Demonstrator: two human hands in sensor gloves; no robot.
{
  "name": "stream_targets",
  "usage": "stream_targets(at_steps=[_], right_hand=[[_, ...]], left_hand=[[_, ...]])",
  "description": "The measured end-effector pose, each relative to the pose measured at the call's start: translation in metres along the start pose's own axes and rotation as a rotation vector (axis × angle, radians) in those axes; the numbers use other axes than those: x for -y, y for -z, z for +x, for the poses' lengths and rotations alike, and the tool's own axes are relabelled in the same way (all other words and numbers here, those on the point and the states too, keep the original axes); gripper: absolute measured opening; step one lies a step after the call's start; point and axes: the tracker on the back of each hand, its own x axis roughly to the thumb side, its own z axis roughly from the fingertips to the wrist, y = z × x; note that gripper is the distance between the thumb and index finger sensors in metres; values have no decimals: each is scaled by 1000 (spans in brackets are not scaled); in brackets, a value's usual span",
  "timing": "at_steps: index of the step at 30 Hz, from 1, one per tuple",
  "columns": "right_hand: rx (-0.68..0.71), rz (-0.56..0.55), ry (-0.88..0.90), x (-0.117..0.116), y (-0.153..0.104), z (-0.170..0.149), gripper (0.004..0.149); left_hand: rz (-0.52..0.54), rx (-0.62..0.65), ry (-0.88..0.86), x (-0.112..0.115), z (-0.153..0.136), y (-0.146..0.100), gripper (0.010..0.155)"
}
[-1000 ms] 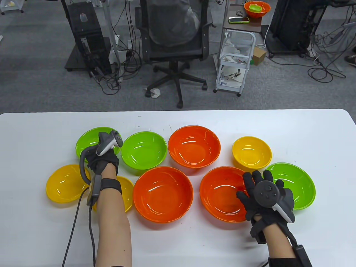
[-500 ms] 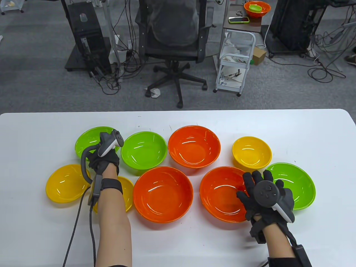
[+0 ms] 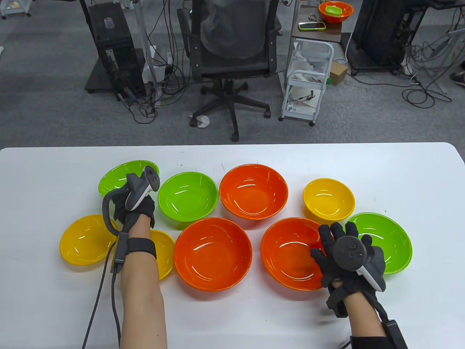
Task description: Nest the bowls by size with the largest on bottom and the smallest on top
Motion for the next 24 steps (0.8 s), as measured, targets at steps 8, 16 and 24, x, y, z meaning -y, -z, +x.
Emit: stream_targets(at_steps=[8, 16, 24], right_hand=[[-9, -2, 18, 0, 2, -4, 70], [-24, 8, 18, -1, 3, -7, 70], [-40, 18, 21, -3, 5, -11, 70]], left_hand=[[150, 225, -19, -27, 2, -55, 44], [264, 485, 19, -32, 12, -143, 44], [289, 616, -16, -15, 12, -194, 44]])
